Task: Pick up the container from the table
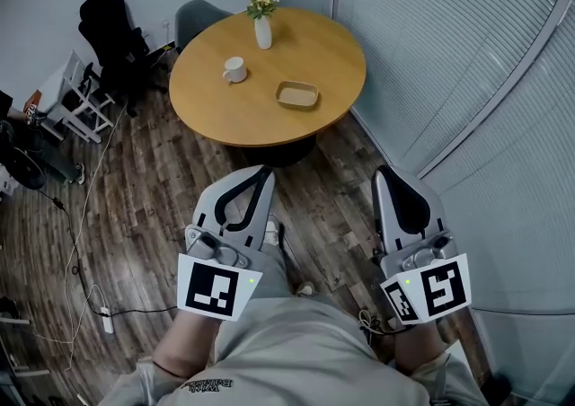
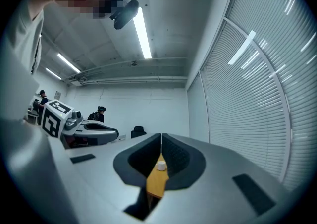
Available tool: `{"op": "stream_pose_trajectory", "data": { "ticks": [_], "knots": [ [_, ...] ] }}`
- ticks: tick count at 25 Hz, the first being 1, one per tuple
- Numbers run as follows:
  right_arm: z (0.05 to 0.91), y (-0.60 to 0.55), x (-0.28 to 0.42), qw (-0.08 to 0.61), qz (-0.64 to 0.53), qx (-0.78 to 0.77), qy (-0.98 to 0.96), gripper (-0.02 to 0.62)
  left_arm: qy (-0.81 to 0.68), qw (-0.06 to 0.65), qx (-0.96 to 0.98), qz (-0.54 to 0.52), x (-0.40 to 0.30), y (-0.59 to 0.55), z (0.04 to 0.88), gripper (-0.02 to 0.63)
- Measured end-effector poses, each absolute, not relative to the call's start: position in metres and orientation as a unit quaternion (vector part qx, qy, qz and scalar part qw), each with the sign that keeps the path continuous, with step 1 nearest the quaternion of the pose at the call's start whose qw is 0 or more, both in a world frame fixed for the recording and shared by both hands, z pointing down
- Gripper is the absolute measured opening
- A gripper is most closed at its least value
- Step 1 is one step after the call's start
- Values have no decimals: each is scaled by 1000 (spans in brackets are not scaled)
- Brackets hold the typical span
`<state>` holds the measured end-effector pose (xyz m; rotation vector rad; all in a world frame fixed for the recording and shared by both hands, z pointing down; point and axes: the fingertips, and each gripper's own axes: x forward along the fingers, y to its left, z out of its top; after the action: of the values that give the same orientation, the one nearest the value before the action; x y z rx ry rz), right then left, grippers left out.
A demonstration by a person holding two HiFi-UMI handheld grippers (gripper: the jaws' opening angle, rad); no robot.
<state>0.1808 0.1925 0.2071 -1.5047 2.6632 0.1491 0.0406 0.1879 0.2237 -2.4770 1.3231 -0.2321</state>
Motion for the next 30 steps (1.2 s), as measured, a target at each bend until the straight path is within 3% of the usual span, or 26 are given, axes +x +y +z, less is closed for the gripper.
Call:
{"op": "stream_pose_trajectory", "data": {
  "ticks": [21, 30],
  "knots": [
    [207, 73, 128, 35, 57, -493, 867, 29, 459, 143, -875, -59, -9, 59, 237, 20],
    [208, -17, 88, 2, 51, -498, 866, 29, 448, 137, -882, -59, -44, -32, 230, 20]
  ]
}}
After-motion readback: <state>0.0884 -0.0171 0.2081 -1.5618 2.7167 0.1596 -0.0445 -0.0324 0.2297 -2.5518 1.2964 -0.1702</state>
